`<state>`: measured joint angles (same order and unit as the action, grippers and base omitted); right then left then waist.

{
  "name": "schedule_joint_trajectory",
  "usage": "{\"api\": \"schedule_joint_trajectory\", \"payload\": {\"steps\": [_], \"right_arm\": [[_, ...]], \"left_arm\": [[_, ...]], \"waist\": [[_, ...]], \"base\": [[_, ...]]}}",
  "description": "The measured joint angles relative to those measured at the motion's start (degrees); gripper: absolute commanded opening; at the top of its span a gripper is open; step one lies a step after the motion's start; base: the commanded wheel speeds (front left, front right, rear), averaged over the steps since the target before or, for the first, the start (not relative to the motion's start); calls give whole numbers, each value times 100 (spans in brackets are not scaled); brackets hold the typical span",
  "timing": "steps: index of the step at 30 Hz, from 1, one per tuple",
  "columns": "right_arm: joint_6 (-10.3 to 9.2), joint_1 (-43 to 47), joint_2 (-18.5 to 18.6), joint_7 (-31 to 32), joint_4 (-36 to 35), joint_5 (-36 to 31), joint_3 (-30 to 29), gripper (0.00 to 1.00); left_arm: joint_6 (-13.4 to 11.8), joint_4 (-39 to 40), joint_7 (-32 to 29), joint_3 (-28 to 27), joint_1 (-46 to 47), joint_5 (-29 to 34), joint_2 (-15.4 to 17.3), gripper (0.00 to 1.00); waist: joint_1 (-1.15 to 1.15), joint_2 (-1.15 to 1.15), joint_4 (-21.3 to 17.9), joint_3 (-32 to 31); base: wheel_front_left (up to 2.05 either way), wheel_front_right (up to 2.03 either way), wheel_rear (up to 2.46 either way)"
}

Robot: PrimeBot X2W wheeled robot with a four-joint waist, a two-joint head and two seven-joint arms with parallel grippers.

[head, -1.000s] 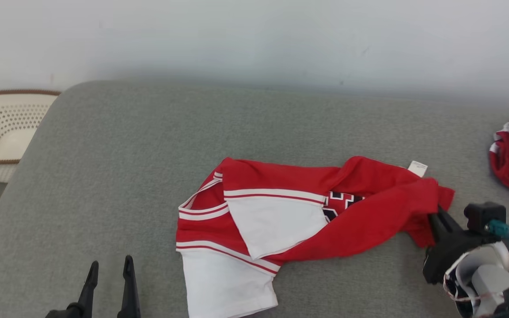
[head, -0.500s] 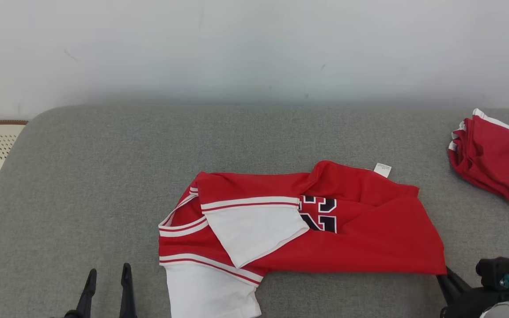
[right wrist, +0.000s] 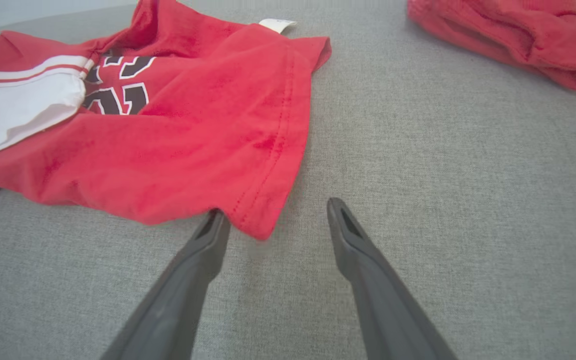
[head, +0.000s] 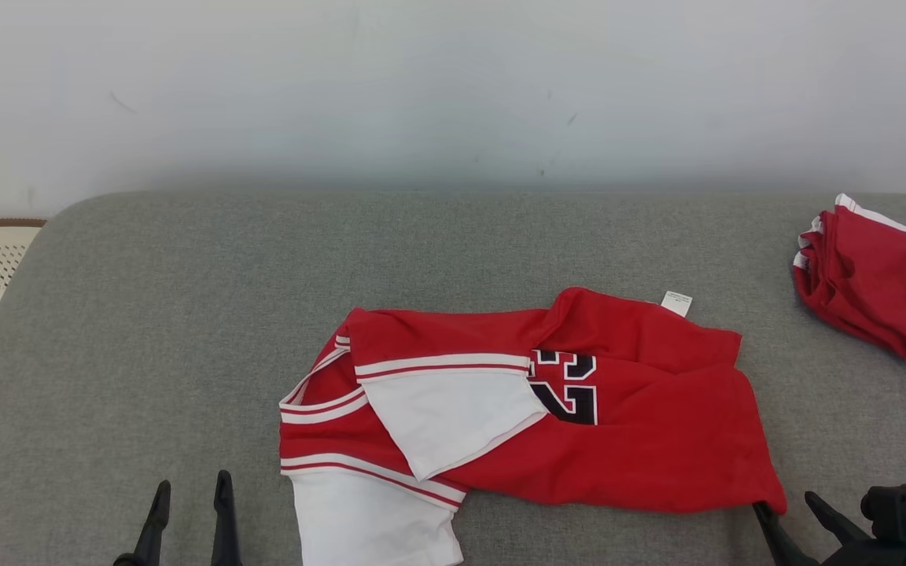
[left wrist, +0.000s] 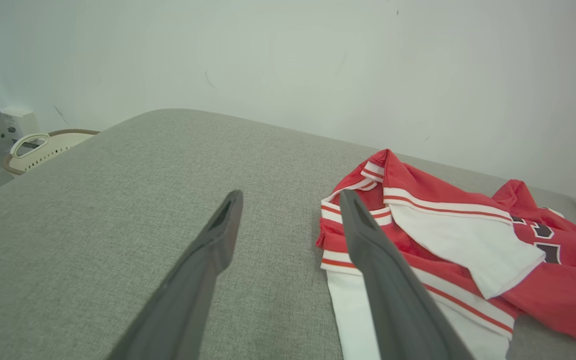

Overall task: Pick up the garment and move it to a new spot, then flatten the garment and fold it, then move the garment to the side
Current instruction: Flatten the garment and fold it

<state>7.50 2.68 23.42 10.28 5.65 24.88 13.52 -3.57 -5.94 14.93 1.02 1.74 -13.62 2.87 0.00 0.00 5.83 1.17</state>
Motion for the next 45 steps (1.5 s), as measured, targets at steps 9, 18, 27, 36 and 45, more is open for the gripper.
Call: {"api": "schedule_joint_trajectory", "payload": {"steps": [9,18,27,36,45], "right_arm": [[0,102,-192,-73,-524,37,-301,100],[0,77,-357,-377,-710,7,-481,100],[0,9,-776,-1209,-534,-411,-695,100],[0,11,-1167,-1651,-319,-739,-1012,100],[0,31,-1393,-1893,-52,-923,-1022,100]], "left_arm": [[-7,74,0,-30,-18,4,1,100],[-8,109,0,-82,-55,60,0,100],[-15,246,0,-140,-133,175,0,100],[-55,354,0,-275,-222,445,1,100],[27,377,0,-278,-360,748,20,100]], "waist": [[0,0,-11,-19],[0,0,-25,-69],[0,0,-64,-186],[1,0,-94,-267],[1,0,-92,-332]], "base": [[0,0,0],[0,0,0],[0,0,0],[0,0,0],[0,0,0]]}}
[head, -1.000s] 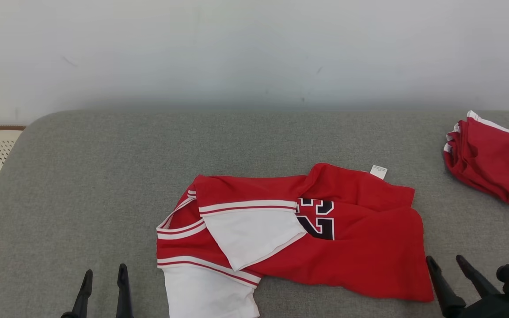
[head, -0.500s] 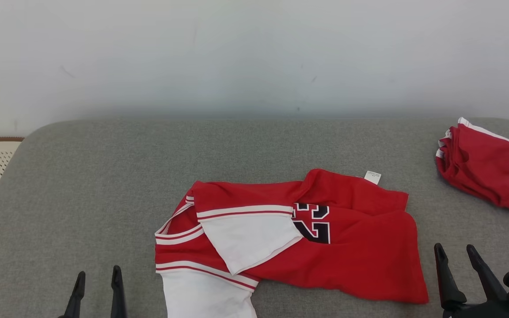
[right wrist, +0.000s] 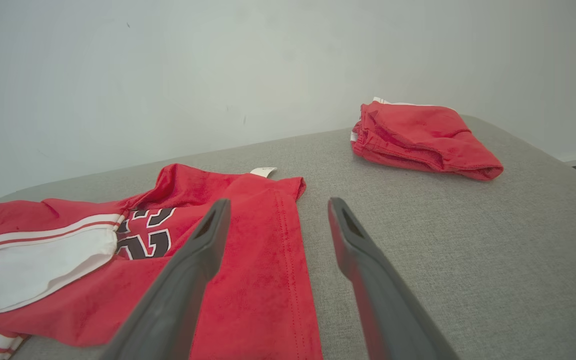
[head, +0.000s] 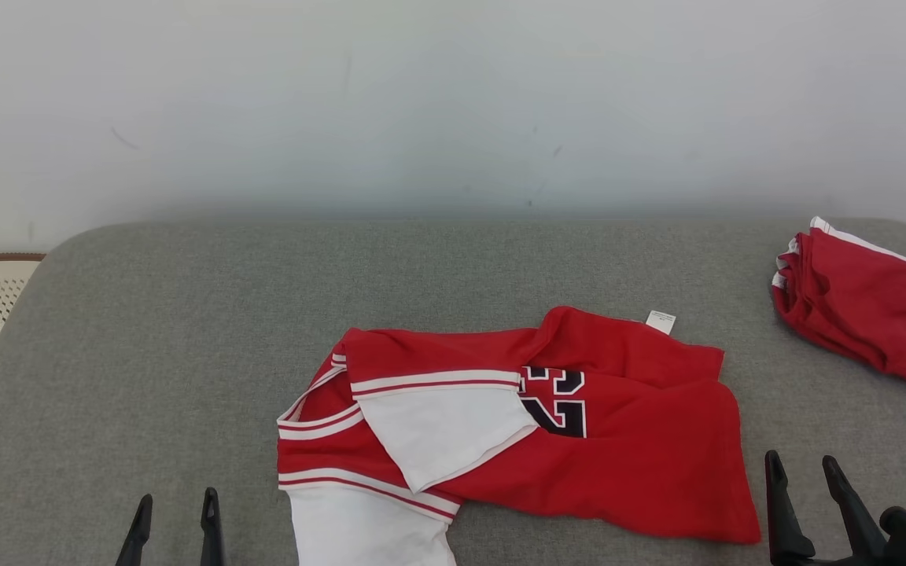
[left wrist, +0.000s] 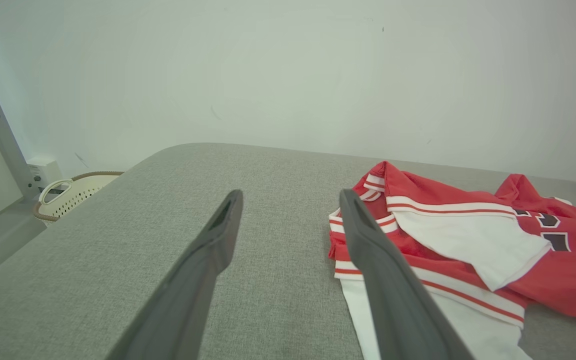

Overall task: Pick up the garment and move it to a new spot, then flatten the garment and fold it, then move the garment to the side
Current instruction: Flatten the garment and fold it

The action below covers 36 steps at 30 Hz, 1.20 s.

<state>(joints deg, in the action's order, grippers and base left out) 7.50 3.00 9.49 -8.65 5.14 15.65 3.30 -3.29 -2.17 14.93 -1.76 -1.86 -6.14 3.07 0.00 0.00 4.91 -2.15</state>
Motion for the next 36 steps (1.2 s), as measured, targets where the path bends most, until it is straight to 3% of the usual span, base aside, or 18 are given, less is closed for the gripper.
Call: {"api": "schedule_joint_trajectory", "payload": {"steps": [36], "right_arm": [[0,-76,-33,-44,226,-105,231,100]], "left_arm": [[49,-70,0,24,-18,157,15,100]], "waist": [[0,0,-10,-95]], "base": [[0,0,0]]}}
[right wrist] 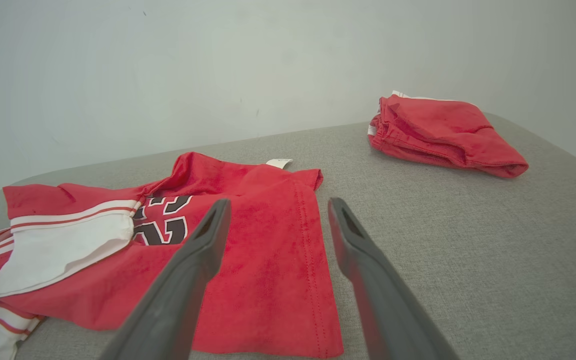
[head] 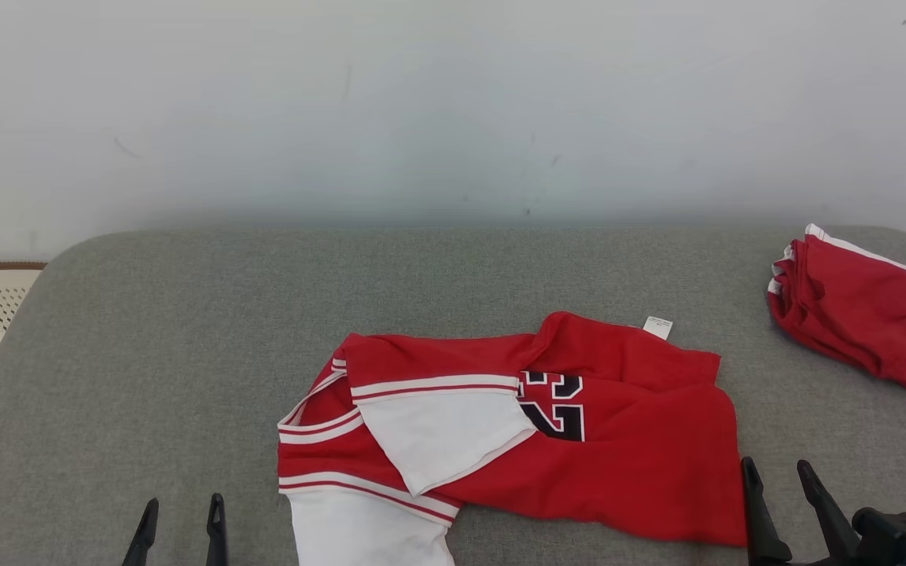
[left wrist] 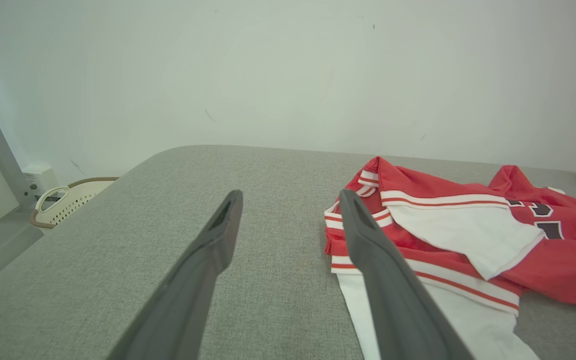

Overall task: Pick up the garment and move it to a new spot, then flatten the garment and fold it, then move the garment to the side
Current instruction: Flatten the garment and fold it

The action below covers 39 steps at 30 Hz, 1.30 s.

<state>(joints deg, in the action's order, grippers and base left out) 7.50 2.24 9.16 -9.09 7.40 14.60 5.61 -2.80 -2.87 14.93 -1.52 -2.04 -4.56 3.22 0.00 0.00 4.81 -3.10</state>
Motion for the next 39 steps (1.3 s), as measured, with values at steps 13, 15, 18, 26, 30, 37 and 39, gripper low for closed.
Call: {"api": "schedule_joint_trajectory", "payload": {"steps": [13,15,18,26,30,37,39], "right_arm": [[0,-9,57,-8,5,43,119,100],[0,-16,63,-9,10,44,120,100],[0,-20,63,-10,13,44,121,100],[0,-20,60,-19,15,43,118,100],[0,-20,57,-18,15,43,119,100],[0,-27,58,-21,38,43,118,100],[0,-28,58,-22,46,43,115,100]], "left_arm": [[2,5,0,1,-13,0,-5,100],[2,5,0,0,-13,0,-5,100],[11,4,0,-5,-14,0,-7,100],[11,9,0,-23,-18,0,-9,100],[12,4,0,-33,-18,-1,-10,100],[18,-4,0,-40,-17,-8,-12,100],[18,-3,0,-38,-17,-9,-13,100]], "waist": [[0,0,25,18],[0,0,27,19],[0,0,27,18],[0,0,25,26],[0,0,25,35],[0,0,33,42],[0,0,34,40]], "base": [[0,0,0],[0,0,0],[0,0,0],[0,0,0],[0,0,0],[0,0,0],[0,0,0]]}}
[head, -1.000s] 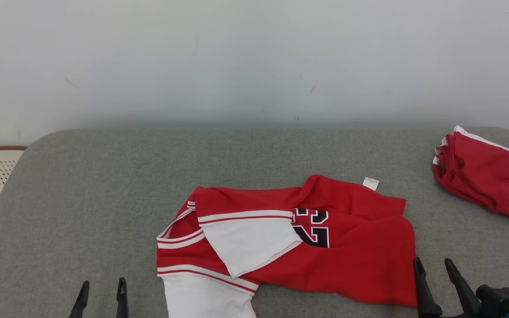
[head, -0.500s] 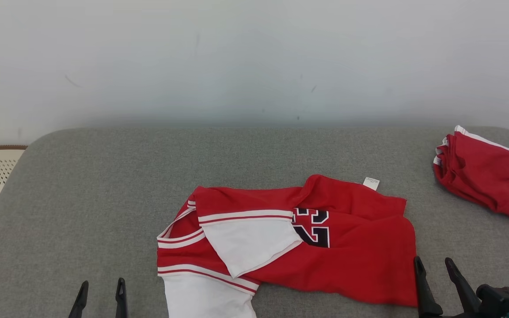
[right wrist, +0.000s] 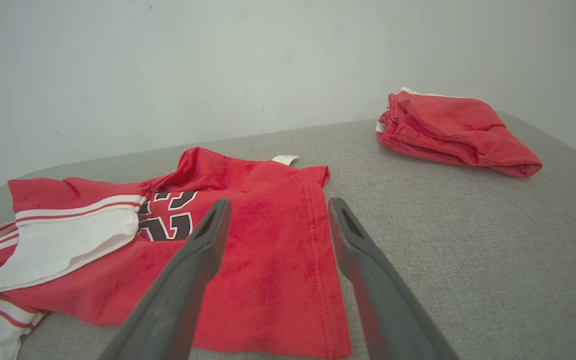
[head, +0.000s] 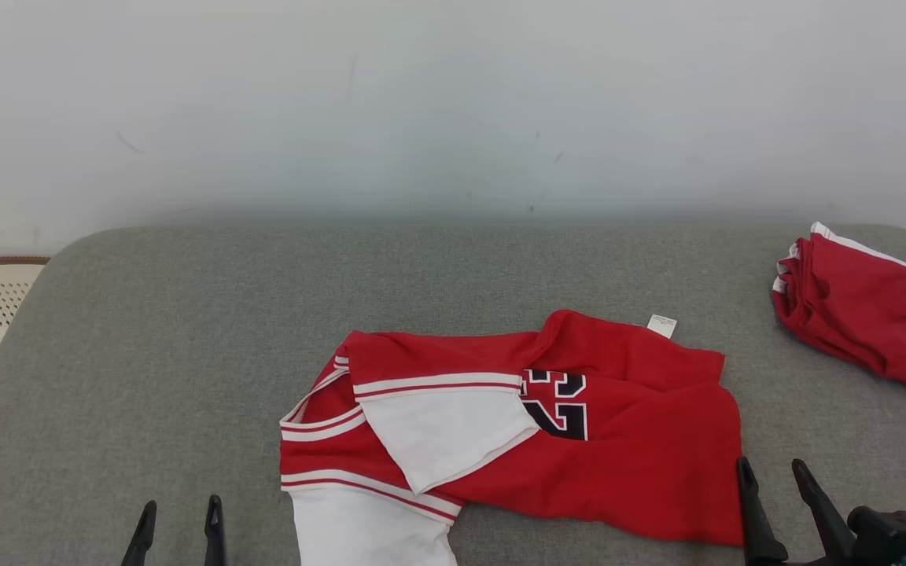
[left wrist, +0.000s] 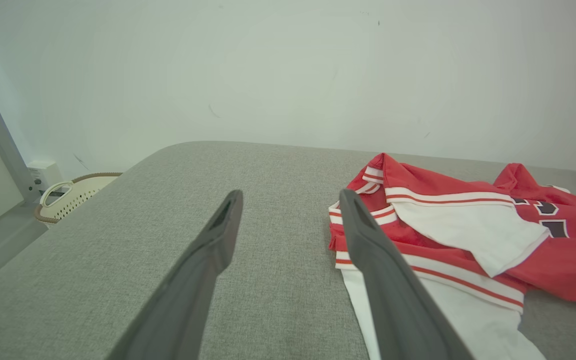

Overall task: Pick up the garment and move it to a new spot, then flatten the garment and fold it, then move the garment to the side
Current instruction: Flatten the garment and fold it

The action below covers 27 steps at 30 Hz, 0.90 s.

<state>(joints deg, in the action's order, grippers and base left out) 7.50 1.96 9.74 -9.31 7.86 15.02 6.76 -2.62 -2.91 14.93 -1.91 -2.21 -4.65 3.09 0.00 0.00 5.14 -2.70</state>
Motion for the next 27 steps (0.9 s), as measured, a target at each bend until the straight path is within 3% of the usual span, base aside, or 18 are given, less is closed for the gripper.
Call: {"api": "schedule_joint_trajectory", "payload": {"steps": [13,20,27], "right_arm": [[0,0,62,386,357,1,-148,100],[0,-257,198,465,1053,76,-73,100],[0,-696,278,298,1722,172,119,100]], "left_arm": [[208,-347,0,355,-30,-368,-20,100],[397,-1069,0,923,27,-749,-21,100],[382,-1596,0,1166,228,-991,-22,100]], "waist": [[0,0,-30,55],[0,0,-87,184],[0,0,-118,358]], "base": [[0,0,0],[0,0,0],[0,0,0]]}}
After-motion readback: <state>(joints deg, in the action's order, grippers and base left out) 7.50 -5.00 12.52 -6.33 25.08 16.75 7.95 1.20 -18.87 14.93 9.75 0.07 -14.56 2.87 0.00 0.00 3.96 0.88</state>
